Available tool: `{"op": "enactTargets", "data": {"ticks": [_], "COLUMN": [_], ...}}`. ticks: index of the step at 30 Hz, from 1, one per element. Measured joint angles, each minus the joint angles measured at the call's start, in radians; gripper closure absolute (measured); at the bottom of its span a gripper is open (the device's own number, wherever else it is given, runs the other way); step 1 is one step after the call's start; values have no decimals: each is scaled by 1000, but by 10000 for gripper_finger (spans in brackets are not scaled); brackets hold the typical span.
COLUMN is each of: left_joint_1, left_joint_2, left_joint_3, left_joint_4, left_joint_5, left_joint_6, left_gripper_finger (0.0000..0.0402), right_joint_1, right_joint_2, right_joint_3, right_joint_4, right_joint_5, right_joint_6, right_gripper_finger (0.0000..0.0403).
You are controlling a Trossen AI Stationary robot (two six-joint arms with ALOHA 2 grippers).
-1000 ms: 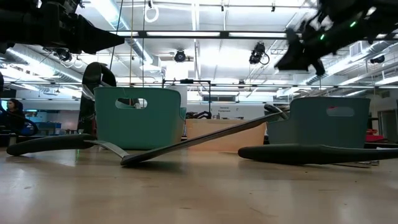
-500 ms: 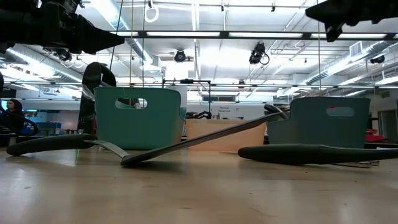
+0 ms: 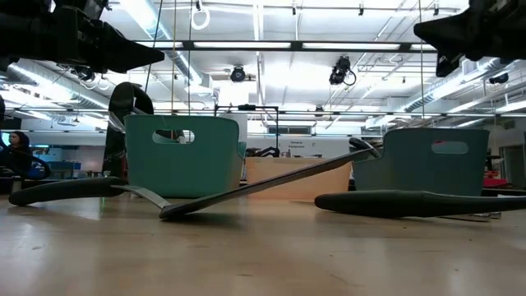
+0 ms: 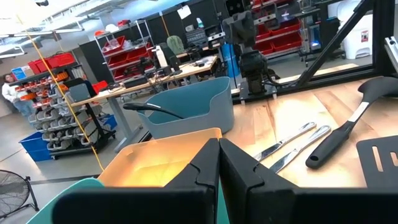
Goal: Pick & Place Kitchen Items
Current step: Put the black slotted spatula into the green bin
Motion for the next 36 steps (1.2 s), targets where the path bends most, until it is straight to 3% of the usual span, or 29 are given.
{"op": "enactTargets", "data": {"ticks": [9,19,22,25,30,36], "left_joint_1": [0,-1,-14,-53,-118,-137], "left_joint_2": [0,1,18,75,277,559], "left_joint_3": [0,16,129,309,593,783], "left_joint_4": [0,-41,-181,-433,-785,-1032], "left_joint_5": [0,31,35,47,95,294], "left_joint_6": [0,-8,-29,-56,-191,-374], "left_gripper_finger": [386,386,389,396,384,343], "right_joint_1": [0,0,0,0,-1,-1], "right_joint_2": [-102,-116,-117,-116,-116,-116], "right_joint_3": [-84,-121,-121,-121,-121,-121], "right_joint_4": [-8,-36,-31,-37,-57,-79], "right_joint_5": [0,-22,-22,-18,-25,-25], "right_joint_6": [25,62,64,77,95,116], "right_gripper_finger": [401,397,397,396,395,395]}}
